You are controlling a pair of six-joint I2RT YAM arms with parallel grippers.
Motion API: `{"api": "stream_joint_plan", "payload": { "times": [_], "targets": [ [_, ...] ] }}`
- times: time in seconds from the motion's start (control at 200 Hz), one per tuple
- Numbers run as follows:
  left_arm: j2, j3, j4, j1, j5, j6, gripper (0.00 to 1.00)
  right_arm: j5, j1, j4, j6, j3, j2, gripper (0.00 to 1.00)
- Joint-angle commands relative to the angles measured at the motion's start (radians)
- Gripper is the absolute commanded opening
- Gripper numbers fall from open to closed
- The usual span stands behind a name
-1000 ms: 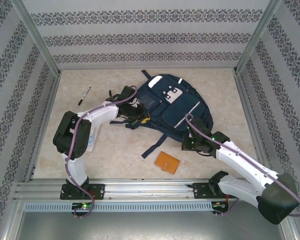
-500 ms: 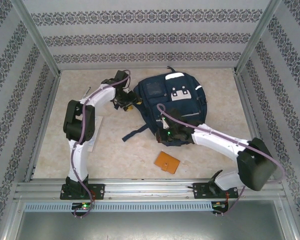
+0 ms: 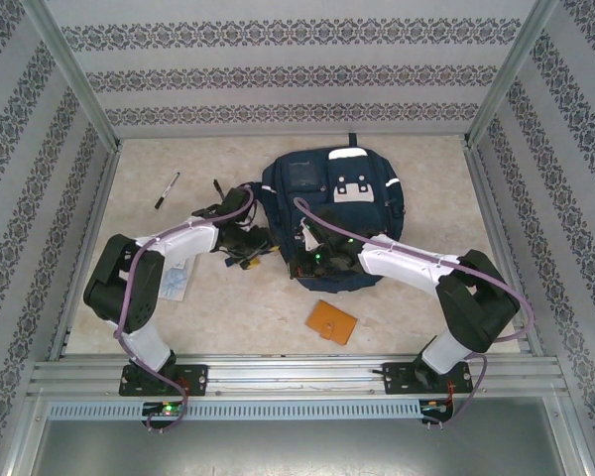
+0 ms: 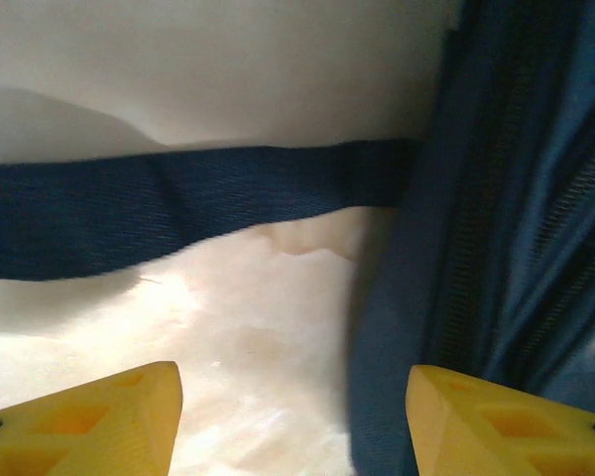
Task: Pack the student bag
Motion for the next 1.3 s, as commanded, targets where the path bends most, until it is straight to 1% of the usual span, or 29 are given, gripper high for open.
{"api": "stream_joint_plan", "payload": {
  "times": [0.0,0.065,0.195,0.25,0.305,0.325,0.36,0.49,0.555,0.595,0.704,0.759,0.874,0.929,0.954,1.024,1.119,1.214,1.294],
  "targets": [
    [-0.056,-0.016,0.129,-0.018,-0.071,-0.106,0.61,-0.059,0.020,-0.005,0.000,0.031,0.004,0.00],
    [-0.044,-0.036,0.185,-0.038,-0.079,-0.145,0.60,-0.073,0.020,-0.005,-0.003,0.030,0.010,0.00],
    [-0.002,-0.078,0.312,-0.063,-0.051,-0.230,0.58,-0.088,0.017,-0.004,-0.016,0.024,0.021,0.00],
    [0.006,-0.069,0.294,-0.071,-0.059,-0.226,0.56,-0.090,0.014,0.000,-0.013,0.021,0.023,0.00],
    [0.003,-0.059,0.261,-0.089,-0.093,-0.204,0.56,-0.087,0.012,0.001,-0.010,0.022,0.024,0.00],
    [0.000,-0.056,0.254,-0.099,-0.104,-0.201,0.54,-0.086,0.013,0.001,-0.008,0.021,0.025,0.00],
    [-0.001,-0.059,0.262,-0.112,-0.111,-0.201,0.48,-0.086,0.012,0.000,-0.007,0.021,0.026,0.00],
    [0.031,-0.083,0.349,-0.127,-0.050,-0.249,0.14,-0.072,0.003,-0.015,-0.005,0.020,0.028,0.00],
    [0.039,-0.105,0.397,-0.133,-0.017,-0.288,0.04,-0.044,-0.002,-0.031,-0.012,0.015,0.021,0.00],
    [0.034,-0.114,0.412,-0.140,-0.009,-0.299,0.00,-0.029,-0.005,-0.031,-0.021,0.010,0.012,0.00],
    [-0.003,-0.134,0.401,-0.153,-0.006,-0.312,0.00,0.002,0.001,-0.014,-0.017,0.003,0.005,0.00],
    [-0.024,-0.153,0.412,-0.162,-0.004,-0.338,0.00,0.027,0.012,-0.004,0.004,0.008,0.009,0.05],
    [-0.051,-0.173,0.419,-0.183,-0.004,-0.376,0.00,0.080,0.042,0.013,0.035,0.016,0.021,0.10],
    [-0.053,-0.180,0.428,-0.192,-0.008,-0.391,0.00,0.094,0.051,0.015,0.053,0.019,0.028,0.15],
    [-0.053,-0.186,0.440,-0.196,-0.008,-0.406,0.00,0.104,0.055,0.013,0.061,0.020,0.030,0.17],
    [-0.048,-0.212,0.498,-0.204,-0.013,-0.455,0.00,0.135,0.064,0.012,0.081,0.017,0.033,0.19],
    [-0.034,-0.245,0.592,-0.211,-0.015,-0.531,0.00,0.210,0.078,-0.009,0.117,0.015,0.040,0.24],
    [-0.024,-0.262,0.649,-0.224,-0.015,-0.584,0.00,0.282,0.092,-0.041,0.176,0.012,0.049,0.28],
    [-0.020,-0.263,0.675,-0.234,-0.020,-0.617,0.00,0.357,0.113,-0.105,0.214,0.032,0.055,0.35]
  ]
}}
